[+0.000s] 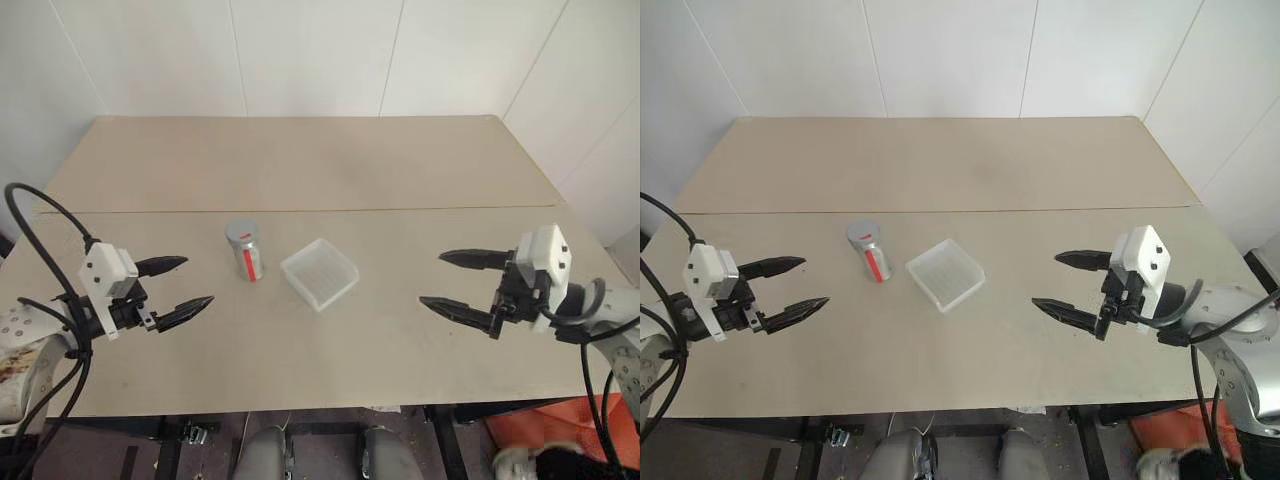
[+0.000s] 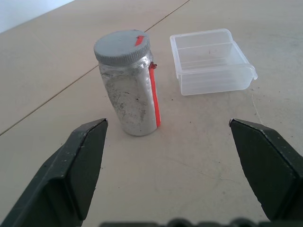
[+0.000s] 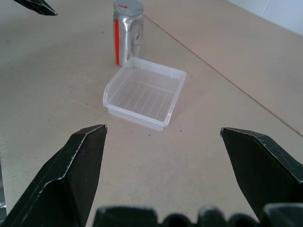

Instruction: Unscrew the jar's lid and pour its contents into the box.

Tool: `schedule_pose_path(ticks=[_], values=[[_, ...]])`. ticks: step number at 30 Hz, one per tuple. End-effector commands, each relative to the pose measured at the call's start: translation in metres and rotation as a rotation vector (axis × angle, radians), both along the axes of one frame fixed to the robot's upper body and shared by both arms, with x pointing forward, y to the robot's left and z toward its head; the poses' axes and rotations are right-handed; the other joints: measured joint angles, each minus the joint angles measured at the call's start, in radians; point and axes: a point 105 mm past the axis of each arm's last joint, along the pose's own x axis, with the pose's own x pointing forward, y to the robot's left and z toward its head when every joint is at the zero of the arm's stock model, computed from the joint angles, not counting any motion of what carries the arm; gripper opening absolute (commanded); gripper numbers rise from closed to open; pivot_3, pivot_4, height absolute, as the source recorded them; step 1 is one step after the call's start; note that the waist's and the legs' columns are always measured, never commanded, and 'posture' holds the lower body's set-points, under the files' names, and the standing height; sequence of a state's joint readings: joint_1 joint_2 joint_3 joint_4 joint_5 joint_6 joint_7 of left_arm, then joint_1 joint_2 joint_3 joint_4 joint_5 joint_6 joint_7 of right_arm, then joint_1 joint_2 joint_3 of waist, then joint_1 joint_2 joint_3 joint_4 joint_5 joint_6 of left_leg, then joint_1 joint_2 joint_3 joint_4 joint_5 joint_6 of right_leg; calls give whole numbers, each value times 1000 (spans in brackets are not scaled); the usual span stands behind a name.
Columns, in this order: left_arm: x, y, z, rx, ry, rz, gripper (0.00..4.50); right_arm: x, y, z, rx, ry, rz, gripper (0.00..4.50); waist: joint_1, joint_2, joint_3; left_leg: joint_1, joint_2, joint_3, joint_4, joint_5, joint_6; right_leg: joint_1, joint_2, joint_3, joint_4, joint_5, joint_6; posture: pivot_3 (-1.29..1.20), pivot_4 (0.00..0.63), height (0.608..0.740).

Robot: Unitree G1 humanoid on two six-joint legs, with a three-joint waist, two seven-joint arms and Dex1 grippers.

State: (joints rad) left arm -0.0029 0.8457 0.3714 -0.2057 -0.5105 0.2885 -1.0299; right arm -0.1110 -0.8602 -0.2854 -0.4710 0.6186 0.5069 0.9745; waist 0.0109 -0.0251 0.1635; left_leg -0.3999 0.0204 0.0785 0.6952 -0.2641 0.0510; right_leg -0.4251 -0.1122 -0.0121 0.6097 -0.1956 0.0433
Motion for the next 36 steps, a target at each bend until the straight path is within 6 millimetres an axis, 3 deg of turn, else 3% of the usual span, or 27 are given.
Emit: schedule_pose_path(ticks=[1,7,18,28,36], values=[[0,-7,7,-4,-40,-14,4473,-4,2,13,3,-75,1,4500,0,0,0,0,0,0,0,0,0,0,0,0,0,0,0,0,150,740],[4,-19,-2,-57,-72,37,4473,-4,8,16,-11,-89,32,4500,0,0,0,0,0,0,0,0,0,0,0,0,0,0,0,0,150,740],[21,-43,-11,-184,-167,292,4473,17,27,33,-52,-174,114,4500,0,0,0,0,-1,-1,0,0,0,1,0,1,0,0,0,0,150,740],[25,-71,-24,-351,-139,525,4473,18,45,39,-37,-224,187,4500,1,0,0,0,-2,-2,1,0,0,1,-1,0,1,1,0,0,150,740],[38,-91,-24,-360,-201,637,4473,14,49,42,-17,-257,204,4500,1,-1,0,0,-4,-3,1,0,0,2,-1,0,0,1,0,0,150,740]])
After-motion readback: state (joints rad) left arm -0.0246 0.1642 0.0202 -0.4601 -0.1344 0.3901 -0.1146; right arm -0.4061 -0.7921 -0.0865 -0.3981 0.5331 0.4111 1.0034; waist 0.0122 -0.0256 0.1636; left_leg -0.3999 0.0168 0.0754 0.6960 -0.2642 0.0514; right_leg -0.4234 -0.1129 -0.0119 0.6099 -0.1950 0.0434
